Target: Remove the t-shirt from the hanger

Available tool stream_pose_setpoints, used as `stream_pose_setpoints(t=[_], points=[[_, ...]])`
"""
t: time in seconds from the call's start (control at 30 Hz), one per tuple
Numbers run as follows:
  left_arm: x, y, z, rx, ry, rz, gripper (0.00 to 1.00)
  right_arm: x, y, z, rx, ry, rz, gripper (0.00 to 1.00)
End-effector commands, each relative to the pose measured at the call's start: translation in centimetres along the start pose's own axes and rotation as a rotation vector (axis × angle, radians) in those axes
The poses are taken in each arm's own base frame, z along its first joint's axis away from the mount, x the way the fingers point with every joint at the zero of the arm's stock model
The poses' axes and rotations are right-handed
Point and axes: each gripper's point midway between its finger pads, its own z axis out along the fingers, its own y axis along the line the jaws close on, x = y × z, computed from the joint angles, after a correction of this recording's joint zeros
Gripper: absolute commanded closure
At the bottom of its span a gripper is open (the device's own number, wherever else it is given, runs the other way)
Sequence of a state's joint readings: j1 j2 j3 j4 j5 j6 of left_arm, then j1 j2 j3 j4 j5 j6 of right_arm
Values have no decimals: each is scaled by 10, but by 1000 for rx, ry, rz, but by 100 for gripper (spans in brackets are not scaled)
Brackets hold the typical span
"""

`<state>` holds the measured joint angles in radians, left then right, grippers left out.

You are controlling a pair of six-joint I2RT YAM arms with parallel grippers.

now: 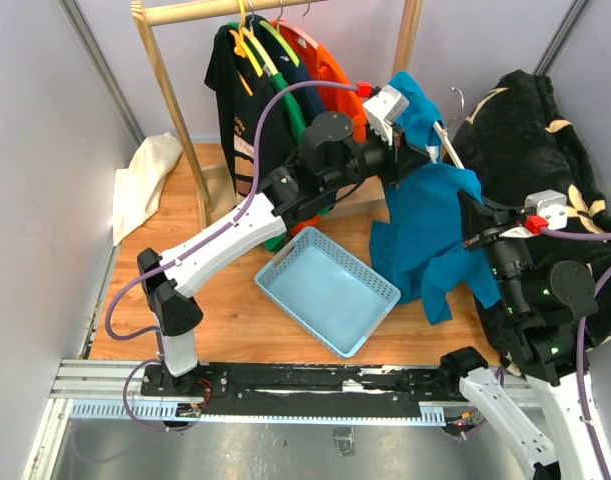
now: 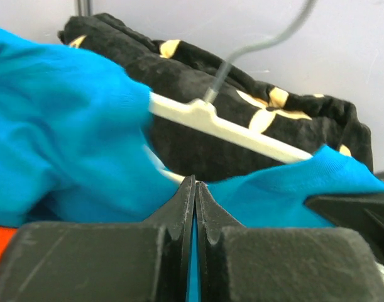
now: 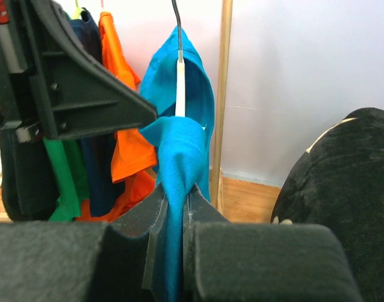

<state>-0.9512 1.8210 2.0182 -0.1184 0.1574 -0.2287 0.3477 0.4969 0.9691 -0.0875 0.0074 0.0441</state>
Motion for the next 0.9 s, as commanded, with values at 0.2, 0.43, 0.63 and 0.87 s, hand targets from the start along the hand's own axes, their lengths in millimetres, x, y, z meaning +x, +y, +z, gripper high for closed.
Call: stream_pose_setpoints(t=[0.2, 0.43, 0.63, 0.87], points=[[-4, -42, -16, 134, 15, 26, 91, -20, -3, 7, 23, -92, 2, 99], [-33, -22, -37, 0, -124, 59, 33, -21, -3, 2, 21, -90, -9, 99], [-60, -23, -47, -8, -234, 121, 11, -21, 2, 0, -6, -87, -10, 99], [-74, -26, -38, 21, -313, 266, 6, -22, 11, -3, -58, -92, 3, 99]])
